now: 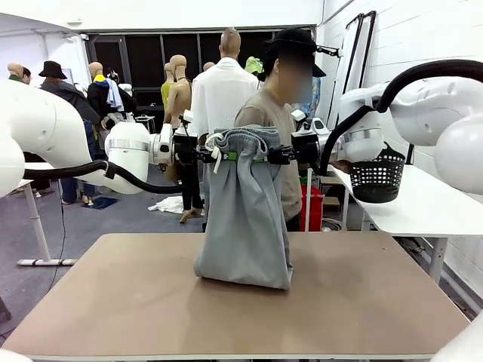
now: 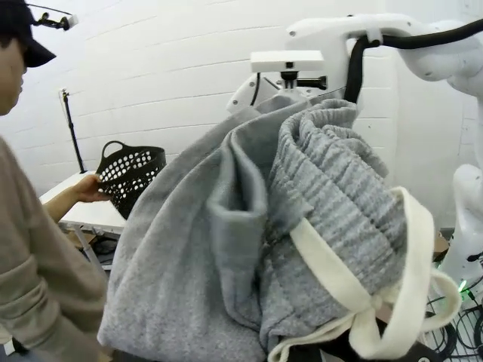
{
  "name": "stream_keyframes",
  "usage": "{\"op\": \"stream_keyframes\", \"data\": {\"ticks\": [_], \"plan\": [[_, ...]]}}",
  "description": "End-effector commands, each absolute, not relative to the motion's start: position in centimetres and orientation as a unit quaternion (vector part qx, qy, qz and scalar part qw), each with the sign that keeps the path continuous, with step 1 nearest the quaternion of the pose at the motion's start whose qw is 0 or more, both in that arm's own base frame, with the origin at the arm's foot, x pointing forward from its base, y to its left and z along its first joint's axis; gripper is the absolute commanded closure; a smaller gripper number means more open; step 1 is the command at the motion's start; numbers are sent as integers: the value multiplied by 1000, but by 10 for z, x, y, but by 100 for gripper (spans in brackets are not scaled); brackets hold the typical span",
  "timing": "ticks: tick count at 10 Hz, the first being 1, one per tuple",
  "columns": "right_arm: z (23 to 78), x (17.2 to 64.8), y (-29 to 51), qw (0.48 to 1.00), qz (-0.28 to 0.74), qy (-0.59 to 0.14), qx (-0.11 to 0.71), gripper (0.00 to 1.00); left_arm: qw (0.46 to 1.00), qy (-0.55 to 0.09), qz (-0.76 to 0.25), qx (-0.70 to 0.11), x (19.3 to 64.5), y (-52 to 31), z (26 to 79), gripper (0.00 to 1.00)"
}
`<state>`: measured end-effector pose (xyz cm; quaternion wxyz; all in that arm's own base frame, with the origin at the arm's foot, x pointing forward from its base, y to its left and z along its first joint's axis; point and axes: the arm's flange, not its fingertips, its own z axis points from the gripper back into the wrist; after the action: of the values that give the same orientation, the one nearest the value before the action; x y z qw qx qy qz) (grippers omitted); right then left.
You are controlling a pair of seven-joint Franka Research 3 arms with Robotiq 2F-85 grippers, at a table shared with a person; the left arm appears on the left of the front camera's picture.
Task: Fold the training pants.
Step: Fold the Training pants in half.
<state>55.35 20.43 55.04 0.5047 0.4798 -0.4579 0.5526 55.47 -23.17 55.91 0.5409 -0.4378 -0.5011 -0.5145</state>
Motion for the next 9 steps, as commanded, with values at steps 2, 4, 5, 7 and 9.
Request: {"op": "stream_keyframes", "data": {"ticks": [2,4,5,7,9], "plan": [[557,567,213,512,556,-443,482,100,551,-495,-492,-458,572,-226,572,100],[551,560,209,503,555,-456,481,100,546,-503,-508,-438,563,-227,560,100],[551,560,209,503,555,-456,481,100,546,-503,-508,-438,563,-227,560,100],[551,560,209,503,555,-456,481,100,546,-503,-508,-438,563,-227,560,100],[550,565,208,505,553,-455,481,100,546,-503,-508,-438,563,-227,560,100]]}}
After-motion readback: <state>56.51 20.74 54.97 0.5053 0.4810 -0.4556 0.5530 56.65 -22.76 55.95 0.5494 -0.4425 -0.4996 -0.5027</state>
